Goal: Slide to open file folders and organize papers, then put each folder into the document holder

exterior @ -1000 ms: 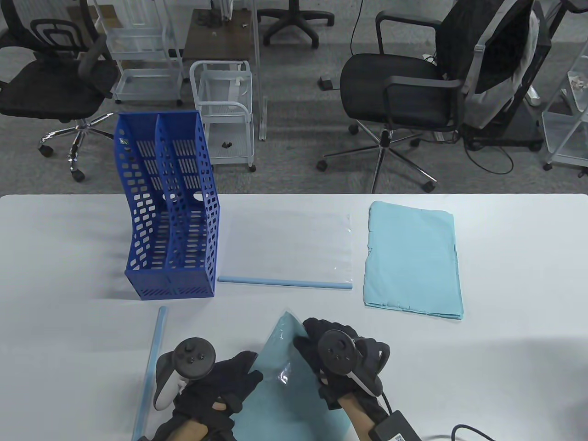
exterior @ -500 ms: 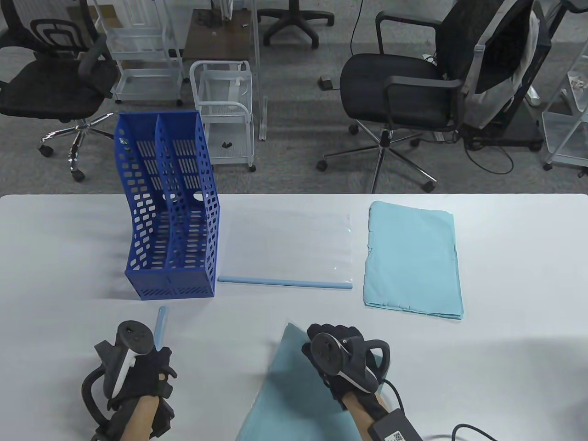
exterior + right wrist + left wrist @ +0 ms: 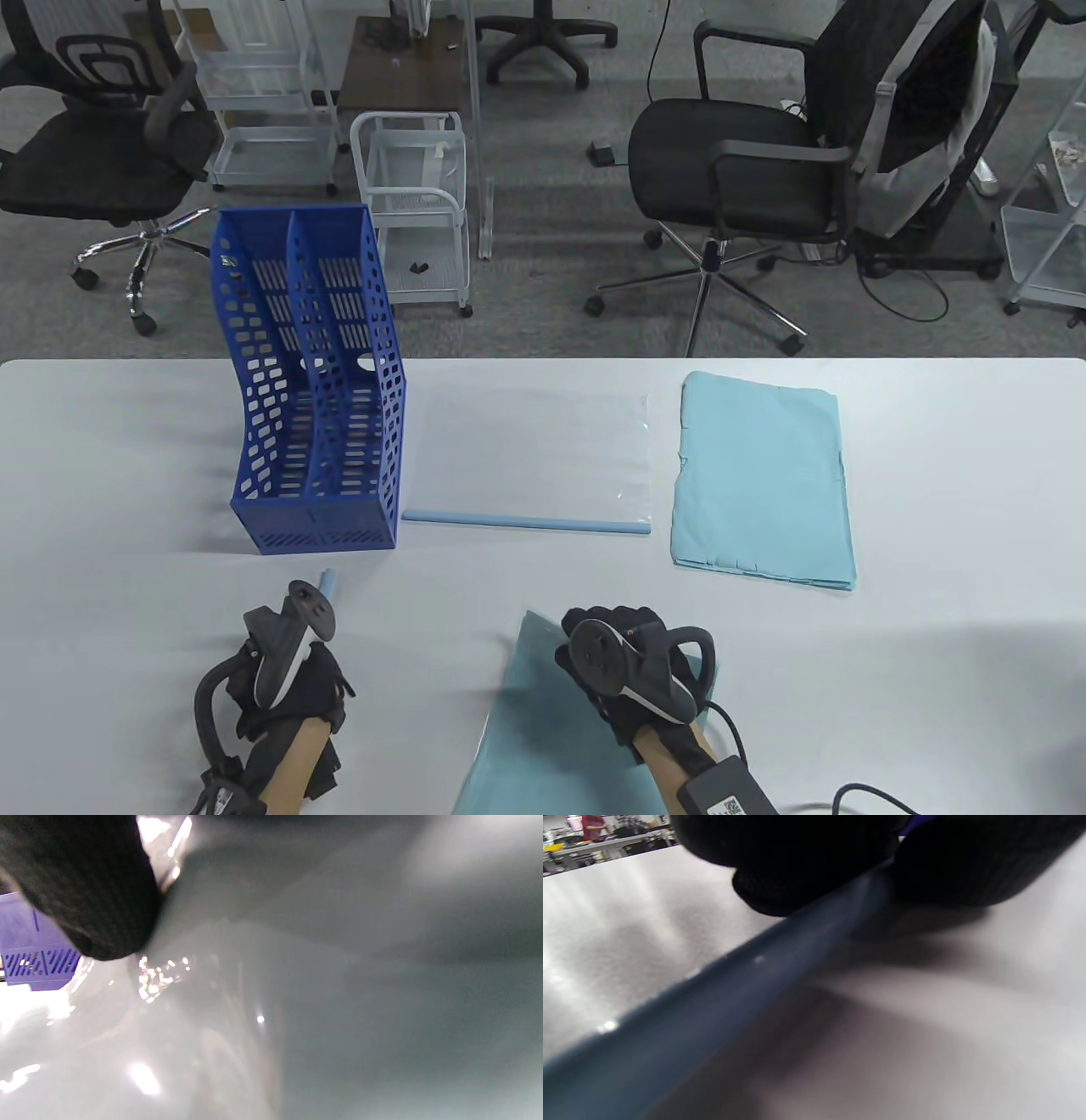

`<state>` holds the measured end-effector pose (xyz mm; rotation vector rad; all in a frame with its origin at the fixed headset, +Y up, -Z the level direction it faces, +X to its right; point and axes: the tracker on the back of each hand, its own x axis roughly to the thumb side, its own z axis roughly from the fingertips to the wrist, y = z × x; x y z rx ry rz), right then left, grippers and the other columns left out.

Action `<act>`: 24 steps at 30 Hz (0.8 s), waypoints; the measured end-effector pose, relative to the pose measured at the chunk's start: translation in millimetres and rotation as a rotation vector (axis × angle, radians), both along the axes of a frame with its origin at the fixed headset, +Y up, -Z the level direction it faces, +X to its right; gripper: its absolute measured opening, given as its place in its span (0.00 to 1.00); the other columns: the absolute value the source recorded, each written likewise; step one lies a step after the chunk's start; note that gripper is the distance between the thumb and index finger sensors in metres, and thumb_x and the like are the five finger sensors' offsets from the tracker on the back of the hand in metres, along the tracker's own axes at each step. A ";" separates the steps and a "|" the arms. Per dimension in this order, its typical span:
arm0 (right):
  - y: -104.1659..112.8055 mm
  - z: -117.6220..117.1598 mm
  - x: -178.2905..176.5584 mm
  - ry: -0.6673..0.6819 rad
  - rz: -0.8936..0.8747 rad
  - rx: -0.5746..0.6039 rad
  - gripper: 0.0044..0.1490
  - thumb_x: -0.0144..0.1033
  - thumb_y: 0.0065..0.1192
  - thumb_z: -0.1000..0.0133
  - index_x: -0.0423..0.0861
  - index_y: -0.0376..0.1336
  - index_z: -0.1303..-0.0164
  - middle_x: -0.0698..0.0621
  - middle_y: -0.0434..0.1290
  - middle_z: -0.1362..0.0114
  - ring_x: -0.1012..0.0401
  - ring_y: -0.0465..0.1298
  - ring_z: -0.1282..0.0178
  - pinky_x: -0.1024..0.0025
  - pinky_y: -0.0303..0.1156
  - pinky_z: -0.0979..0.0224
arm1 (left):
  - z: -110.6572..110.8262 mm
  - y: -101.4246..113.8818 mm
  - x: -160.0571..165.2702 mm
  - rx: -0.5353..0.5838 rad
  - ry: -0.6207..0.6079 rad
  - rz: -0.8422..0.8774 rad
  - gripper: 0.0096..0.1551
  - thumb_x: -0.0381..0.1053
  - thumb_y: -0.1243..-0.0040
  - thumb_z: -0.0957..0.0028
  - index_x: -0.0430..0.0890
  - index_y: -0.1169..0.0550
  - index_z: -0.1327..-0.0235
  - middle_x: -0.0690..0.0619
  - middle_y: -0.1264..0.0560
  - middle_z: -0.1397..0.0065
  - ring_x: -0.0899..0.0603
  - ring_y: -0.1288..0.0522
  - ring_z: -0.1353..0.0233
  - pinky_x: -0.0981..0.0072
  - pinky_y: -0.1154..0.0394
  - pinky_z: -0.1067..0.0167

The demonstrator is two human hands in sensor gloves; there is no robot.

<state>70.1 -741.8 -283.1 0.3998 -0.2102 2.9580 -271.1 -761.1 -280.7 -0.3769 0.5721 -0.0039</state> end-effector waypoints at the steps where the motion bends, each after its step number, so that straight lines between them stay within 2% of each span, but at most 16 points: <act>1: 0.0 0.3 -0.2 0.011 -0.001 -0.006 0.28 0.55 0.77 0.65 0.56 0.75 0.56 0.58 0.85 0.60 0.61 0.83 0.67 0.61 0.82 0.46 | 0.5 1.5 3.3 0.001 -0.021 0.050 0.31 0.61 0.30 0.60 0.47 0.17 0.46 0.52 0.16 0.51 0.48 0.15 0.58 0.61 0.18 0.61; 2: 0.0 0.3 -0.3 0.019 -0.003 -0.009 0.28 0.55 0.77 0.65 0.56 0.75 0.56 0.58 0.85 0.60 0.61 0.83 0.66 0.61 0.82 0.46 | 1.2 2.6 5.9 0.002 -0.039 0.115 0.31 0.61 0.30 0.60 0.48 0.16 0.46 0.52 0.16 0.51 0.48 0.14 0.58 0.61 0.18 0.61; 4: 0.8 1.0 -0.4 0.053 -0.014 -0.029 0.28 0.55 0.77 0.65 0.56 0.75 0.56 0.58 0.85 0.59 0.61 0.83 0.66 0.61 0.82 0.46 | 1.5 3.6 15.6 -0.007 -0.104 0.425 0.30 0.60 0.30 0.59 0.48 0.15 0.46 0.51 0.15 0.51 0.47 0.14 0.58 0.61 0.18 0.61; 5: 1.1 1.2 -0.2 0.062 -0.019 -0.033 0.28 0.55 0.77 0.65 0.56 0.75 0.56 0.58 0.85 0.59 0.61 0.83 0.66 0.61 0.82 0.45 | 1.2 4.9 19.0 0.001 -0.126 0.519 0.30 0.60 0.31 0.59 0.48 0.15 0.46 0.51 0.15 0.51 0.47 0.14 0.58 0.61 0.18 0.61; 7: 2.4 2.6 0.2 0.092 -0.029 -0.050 0.28 0.55 0.77 0.65 0.56 0.75 0.56 0.58 0.85 0.59 0.61 0.83 0.65 0.60 0.81 0.44 | -1.7 10.3 26.7 0.070 -0.177 0.756 0.29 0.59 0.30 0.58 0.47 0.15 0.45 0.50 0.15 0.50 0.46 0.15 0.58 0.61 0.18 0.62; 10: 6.0 5.6 1.5 0.128 -0.042 -0.056 0.28 0.55 0.77 0.64 0.56 0.75 0.56 0.58 0.85 0.58 0.60 0.83 0.63 0.59 0.81 0.42 | -14.4 22.6 35.4 0.259 -0.277 1.115 0.28 0.57 0.30 0.56 0.48 0.16 0.43 0.48 0.16 0.49 0.46 0.15 0.60 0.61 0.18 0.64; 12: 8.8 8.3 2.2 0.148 -0.055 -0.051 0.28 0.54 0.77 0.64 0.56 0.75 0.56 0.58 0.85 0.58 0.60 0.83 0.62 0.58 0.80 0.41 | -24.1 29.3 36.3 0.447 -0.281 1.310 0.28 0.56 0.30 0.55 0.48 0.16 0.42 0.48 0.16 0.47 0.46 0.15 0.60 0.61 0.19 0.64; 14: 11.3 11.0 2.2 0.160 -0.056 -0.040 0.27 0.54 0.77 0.64 0.56 0.75 0.56 0.58 0.85 0.57 0.60 0.83 0.61 0.58 0.80 0.41 | -30.2 33.9 33.7 0.590 -0.300 1.482 0.28 0.55 0.31 0.53 0.50 0.18 0.39 0.48 0.18 0.43 0.45 0.16 0.57 0.60 0.19 0.61; 17: 13.6 13.4 2.8 0.164 -0.044 -0.024 0.27 0.54 0.76 0.64 0.56 0.75 0.56 0.58 0.85 0.57 0.60 0.83 0.60 0.57 0.80 0.40 | -33.4 38.7 24.1 0.744 -0.314 1.628 0.27 0.55 0.32 0.50 0.52 0.19 0.36 0.50 0.19 0.39 0.44 0.17 0.53 0.58 0.19 0.56; 19: 13.9 14.0 3.6 0.164 -0.050 -0.019 0.27 0.54 0.76 0.64 0.56 0.75 0.56 0.58 0.85 0.57 0.60 0.83 0.61 0.57 0.80 0.40 | -34.6 39.2 14.6 0.777 -0.331 1.648 0.27 0.55 0.34 0.49 0.53 0.21 0.35 0.51 0.20 0.38 0.45 0.17 0.51 0.58 0.19 0.55; 24: 15.8 12.9 5.4 0.155 -0.025 -0.004 0.27 0.53 0.76 0.64 0.56 0.75 0.56 0.58 0.85 0.57 0.60 0.83 0.60 0.57 0.80 0.39 | -35.5 35.8 0.8 0.848 -0.242 1.800 0.27 0.56 0.36 0.47 0.55 0.23 0.32 0.53 0.21 0.35 0.46 0.16 0.50 0.59 0.19 0.53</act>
